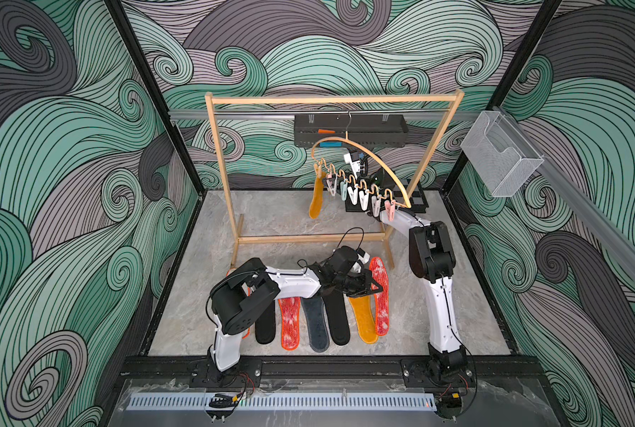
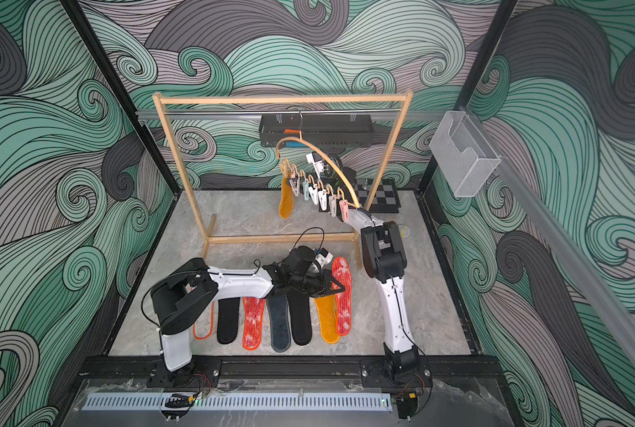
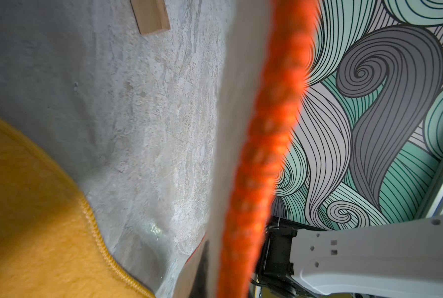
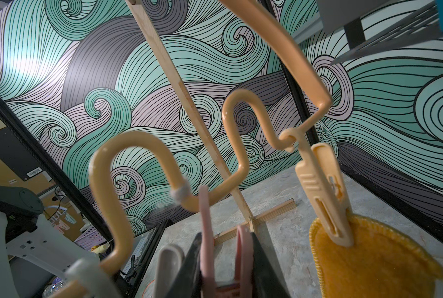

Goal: Take the shoe insoles off the hanger
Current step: Place the insole at the center of the board.

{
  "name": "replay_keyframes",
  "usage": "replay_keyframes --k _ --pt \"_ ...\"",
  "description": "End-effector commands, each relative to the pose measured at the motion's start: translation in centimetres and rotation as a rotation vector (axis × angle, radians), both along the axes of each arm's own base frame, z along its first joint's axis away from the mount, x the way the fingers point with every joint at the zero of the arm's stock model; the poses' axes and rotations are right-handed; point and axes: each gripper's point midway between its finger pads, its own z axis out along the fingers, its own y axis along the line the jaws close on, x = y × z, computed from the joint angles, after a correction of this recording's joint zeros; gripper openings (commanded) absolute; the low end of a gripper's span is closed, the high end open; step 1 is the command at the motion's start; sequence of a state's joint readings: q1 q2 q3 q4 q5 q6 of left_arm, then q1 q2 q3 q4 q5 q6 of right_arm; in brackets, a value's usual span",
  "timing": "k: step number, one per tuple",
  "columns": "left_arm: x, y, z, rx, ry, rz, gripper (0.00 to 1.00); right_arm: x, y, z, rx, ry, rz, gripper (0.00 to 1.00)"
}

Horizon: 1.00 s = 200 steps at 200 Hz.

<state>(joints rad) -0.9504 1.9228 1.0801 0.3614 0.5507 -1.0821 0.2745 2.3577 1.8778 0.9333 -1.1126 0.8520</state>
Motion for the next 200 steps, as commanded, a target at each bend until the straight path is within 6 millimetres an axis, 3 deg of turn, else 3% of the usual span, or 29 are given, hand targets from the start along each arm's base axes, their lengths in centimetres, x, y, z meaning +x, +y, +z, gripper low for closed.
replay_keyframes --k 1,41,62,87,139,165,200 --pt "0.4 -2.0 0.6 -0.056 0.019 -0.013 0.01 -0.2 -0.5 -0.3 -0.016 0.028 0.014 0.02" --pt "0.9 -3.3 -2.1 0.014 0.059 -0.012 0.04 -0.1 -0.8 -0.5 -0.018 0.030 0.011 0.03" --pt "0.9 -3.0 -3.5 0.099 0.061 -0.028 0.16 0.1 -1.0 -0.7 -0.017 0.035 0.008 0.03" --pt "0.4 -2.2 -4.4 0.194 0.055 -0.062 0.33 0.2 -1.0 -0.8 -0.017 0.036 0.006 0.04" --pt "-0.5 0.7 -6.2 0.438 0.001 -0.154 0.48 0.3 -1.1 -1.3 -0.017 0.048 0.006 0.04" --pt "-0.9 1.3 -6.3 0.493 -0.023 -0.203 0.50 0.4 -1.2 -1.3 -0.016 0.049 0.004 0.04" --pt "-0.8 0.4 -6.4 0.506 -0.028 -0.248 0.47 0.4 -1.2 -1.5 -0.018 0.054 0.006 0.04"
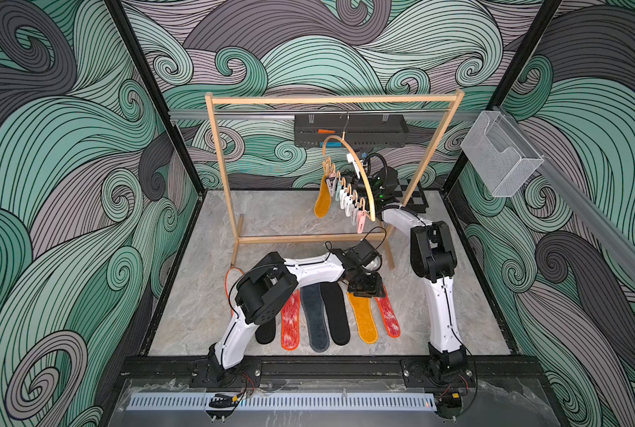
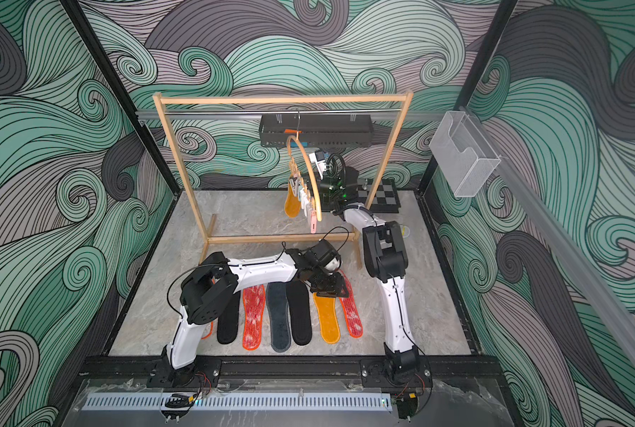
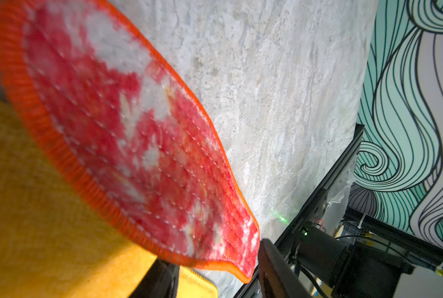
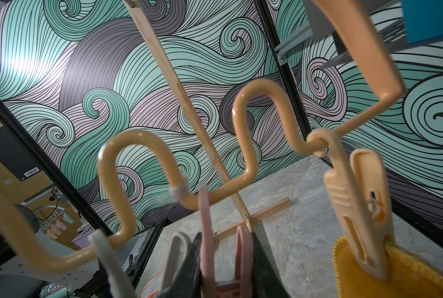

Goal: Take the shoe insoles off the hanger
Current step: Place the insole at the center of the board.

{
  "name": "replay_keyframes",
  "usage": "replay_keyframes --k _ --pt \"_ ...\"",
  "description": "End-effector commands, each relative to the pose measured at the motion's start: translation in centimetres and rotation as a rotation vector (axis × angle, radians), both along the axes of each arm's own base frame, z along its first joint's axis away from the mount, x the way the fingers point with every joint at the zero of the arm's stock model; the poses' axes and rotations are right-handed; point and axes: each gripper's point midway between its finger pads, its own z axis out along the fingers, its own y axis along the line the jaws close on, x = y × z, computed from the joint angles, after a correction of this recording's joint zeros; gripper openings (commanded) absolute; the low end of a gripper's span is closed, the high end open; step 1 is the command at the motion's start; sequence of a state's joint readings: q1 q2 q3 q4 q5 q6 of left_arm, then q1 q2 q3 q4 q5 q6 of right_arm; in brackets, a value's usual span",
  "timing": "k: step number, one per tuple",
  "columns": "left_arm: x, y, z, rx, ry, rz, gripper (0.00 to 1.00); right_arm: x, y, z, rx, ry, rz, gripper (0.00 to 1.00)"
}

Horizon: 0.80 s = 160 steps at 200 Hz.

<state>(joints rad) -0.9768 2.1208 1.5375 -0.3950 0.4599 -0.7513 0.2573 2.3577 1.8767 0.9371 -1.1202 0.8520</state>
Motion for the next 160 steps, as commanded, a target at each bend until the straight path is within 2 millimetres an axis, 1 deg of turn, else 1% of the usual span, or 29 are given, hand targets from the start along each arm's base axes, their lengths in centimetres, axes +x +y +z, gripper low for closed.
replay_keyframes --k 1,25,43,58,72,85,103,124,144,160 --pt "-0.8 0.3 -1.8 0.082 0.008 -0.074 0.47 0.0 -0.3 -1.4 -0.016 0.058 0.015 0.04" --pt "-1.0 -0.1 -2.9 0.107 0.022 -0.096 0.46 -0.1 -0.3 -1.3 -0.016 0.055 0.015 0.04" --pt "-1.0 0.3 -3.3 0.123 0.018 -0.101 0.45 -0.1 -0.3 -1.3 -0.016 0.056 0.015 0.04" --pt "-1.0 0.8 -3.2 0.141 0.010 -0.102 0.46 -0.2 -0.3 -1.2 -0.016 0.055 0.016 0.04" --pt "-1.1 1.1 -2.5 0.136 -0.006 -0.104 0.48 -0.2 -0.3 -1.3 -0.016 0.056 0.016 0.04" --pt "-1.1 1.4 -1.3 0.122 -0.028 -0.101 0.48 -0.2 -0.4 -1.2 -0.015 0.055 0.015 0.04" --pt "-1.3 1.0 1.2 0.061 -0.049 -0.108 0.48 -0.2 -0.3 -1.2 -0.015 0.053 0.015 0.04" --pt "-1.6 1.2 3.8 0.015 -0.080 -0.128 0.47 -0.2 -0.3 -1.3 -0.016 0.057 0.015 0.04" --pt "-2.4 1.9 6.4 -0.030 -0.111 -0.155 0.47 -0.1 -0.4 -1.3 -0.016 0.056 0.012 0.04" --pt "-3.4 3.4 8.4 -0.052 -0.133 -0.177 0.46 -0.1 -0.5 -1.1 -0.015 0.054 0.012 0.04"
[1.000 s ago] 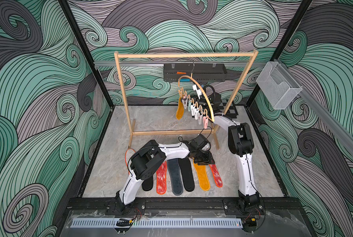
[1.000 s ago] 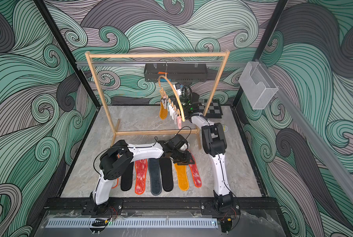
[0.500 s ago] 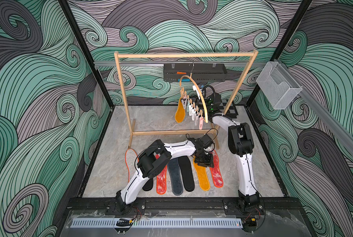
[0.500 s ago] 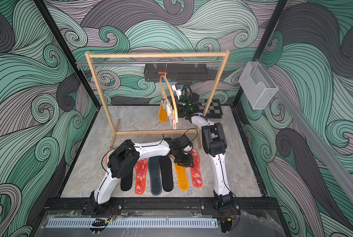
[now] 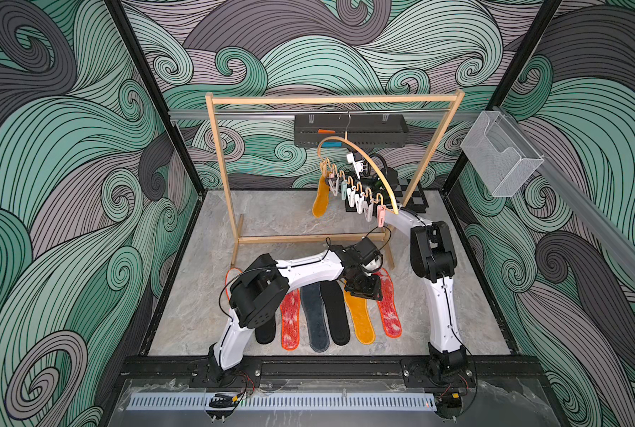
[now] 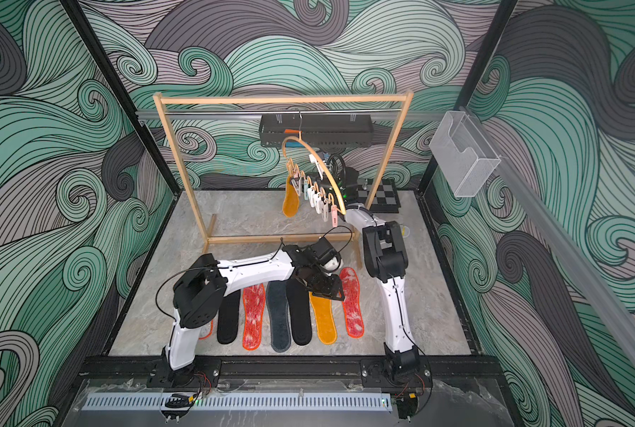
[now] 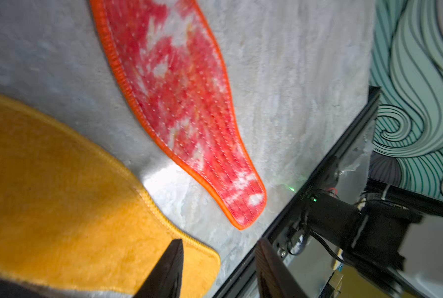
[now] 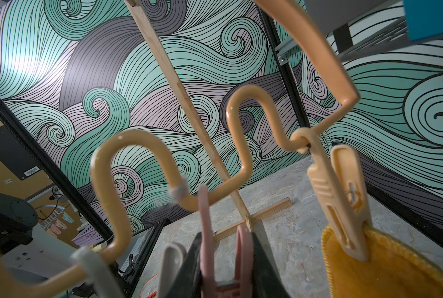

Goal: Take the shoe insoles off the hanger
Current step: Place the insole at the center of the board, then remove the insole from the hanger.

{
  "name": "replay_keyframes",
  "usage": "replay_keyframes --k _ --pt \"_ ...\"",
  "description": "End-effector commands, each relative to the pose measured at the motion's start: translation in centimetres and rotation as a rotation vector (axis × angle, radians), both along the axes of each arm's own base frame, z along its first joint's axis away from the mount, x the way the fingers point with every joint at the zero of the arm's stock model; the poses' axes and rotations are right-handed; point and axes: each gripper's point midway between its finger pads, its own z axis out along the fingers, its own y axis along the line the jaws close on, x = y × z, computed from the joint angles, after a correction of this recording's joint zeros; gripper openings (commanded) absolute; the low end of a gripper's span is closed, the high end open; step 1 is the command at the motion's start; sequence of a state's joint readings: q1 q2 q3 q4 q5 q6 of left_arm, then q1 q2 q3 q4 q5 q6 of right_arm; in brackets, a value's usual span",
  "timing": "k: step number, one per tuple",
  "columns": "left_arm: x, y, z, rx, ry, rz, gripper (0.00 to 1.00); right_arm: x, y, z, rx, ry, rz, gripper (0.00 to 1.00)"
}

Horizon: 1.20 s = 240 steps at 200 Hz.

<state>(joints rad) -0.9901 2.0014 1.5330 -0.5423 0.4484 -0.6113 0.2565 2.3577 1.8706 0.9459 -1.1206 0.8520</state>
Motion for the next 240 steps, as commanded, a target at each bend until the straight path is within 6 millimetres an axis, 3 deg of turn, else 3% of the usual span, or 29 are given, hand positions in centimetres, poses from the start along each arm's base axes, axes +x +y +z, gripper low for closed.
replay_keyframes --k 1,27,50,95,114,140,161,195,217,240 --pt "-1.6 1.5 4.8 -0.071 -0.054 -0.064 0.46 -0.1 -0.4 -1.1 -0.016 0.059 0.012 0.05" --pt "-3.4 5.5 9.2 -0.142 -0.133 -0.072 0.46 0.0 -0.5 -0.8 -0.014 0.053 0.009 0.05" --pt "-2.8 12.8 11.6 -0.024 -0.308 0.022 0.45 0.0 -0.5 -0.7 -0.012 0.054 0.010 0.05" --pt "-0.6 27.4 13.1 0.235 -0.648 0.276 0.44 -0.1 -0.5 -0.7 -0.013 0.054 0.008 0.08" --pt "-0.9 31.0 13.0 0.283 -0.688 0.332 0.44 0.0 -0.6 -0.7 -0.015 0.053 0.008 0.08" --pt "-0.9 32.9 11.7 0.303 -0.770 0.373 0.43 0.0 -0.6 -0.7 -0.015 0.053 0.007 0.08" --pt "-1.1 32.0 11.9 0.242 -0.777 0.353 0.44 0.0 -0.6 -0.7 -0.015 0.051 0.006 0.08" --pt "-0.9 31.8 10.7 0.288 -0.728 0.328 0.44 0.1 -0.6 -0.7 -0.016 0.048 0.007 0.11" --pt "-0.8 31.7 10.5 0.297 -0.718 0.326 0.45 0.1 -0.6 -1.0 -0.018 0.044 -0.002 0.20" --pt "-0.8 31.7 10.6 0.288 -0.724 0.331 0.46 -0.2 -0.8 -1.3 -0.031 0.021 -0.015 0.44"
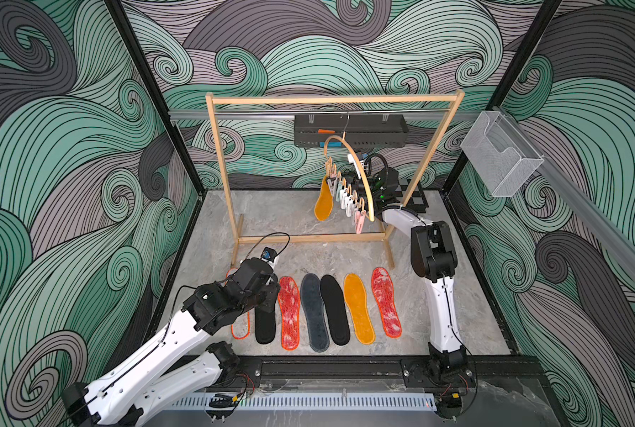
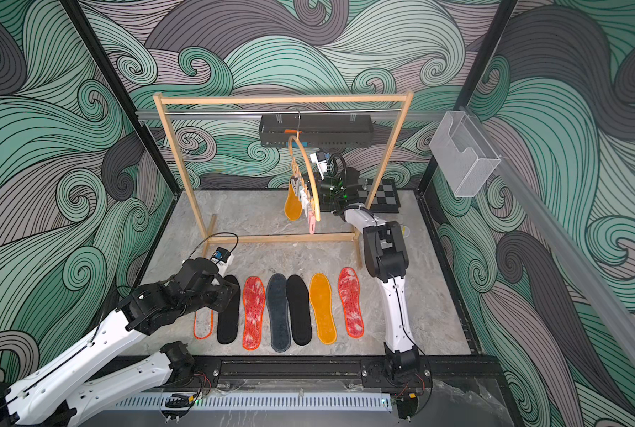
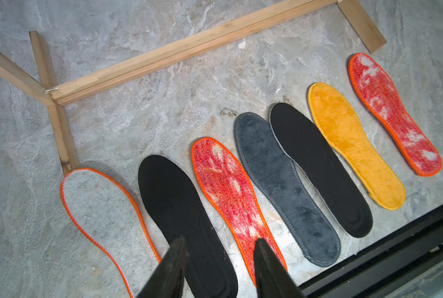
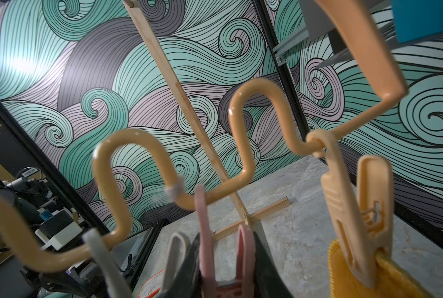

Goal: Take the shoe insoles off the hanger
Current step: Remove the insole from the hanger.

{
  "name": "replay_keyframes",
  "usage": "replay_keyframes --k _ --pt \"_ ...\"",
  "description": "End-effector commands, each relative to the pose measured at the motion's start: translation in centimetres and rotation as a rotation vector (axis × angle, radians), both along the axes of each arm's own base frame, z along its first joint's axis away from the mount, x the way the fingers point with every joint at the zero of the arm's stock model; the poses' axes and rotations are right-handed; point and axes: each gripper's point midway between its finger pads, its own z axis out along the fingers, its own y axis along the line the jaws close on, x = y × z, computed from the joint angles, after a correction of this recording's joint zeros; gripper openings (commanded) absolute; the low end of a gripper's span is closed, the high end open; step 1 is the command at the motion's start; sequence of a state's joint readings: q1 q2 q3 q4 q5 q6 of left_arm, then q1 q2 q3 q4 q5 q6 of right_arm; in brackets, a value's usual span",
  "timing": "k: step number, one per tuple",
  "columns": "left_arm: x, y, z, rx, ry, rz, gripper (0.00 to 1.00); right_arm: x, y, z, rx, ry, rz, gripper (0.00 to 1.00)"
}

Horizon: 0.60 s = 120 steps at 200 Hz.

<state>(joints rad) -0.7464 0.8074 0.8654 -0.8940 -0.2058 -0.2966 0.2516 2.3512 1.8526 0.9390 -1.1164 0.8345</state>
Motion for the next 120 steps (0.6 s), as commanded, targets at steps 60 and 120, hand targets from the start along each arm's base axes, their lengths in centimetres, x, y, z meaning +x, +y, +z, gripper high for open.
replay_keyframes --k 60,120 --pt "0.4 0.0 1.1 -0.014 -0.034 -0.001 0.48 -0.8 -0.9 -2.3 -0.048 0.027 -0.044 0.54" --pt "0.2 -0.1 1.1 -0.021 -0.032 -0.010 0.48 -2.0 -1.5 -4.5 -0.075 0.080 -0.087 0.51"
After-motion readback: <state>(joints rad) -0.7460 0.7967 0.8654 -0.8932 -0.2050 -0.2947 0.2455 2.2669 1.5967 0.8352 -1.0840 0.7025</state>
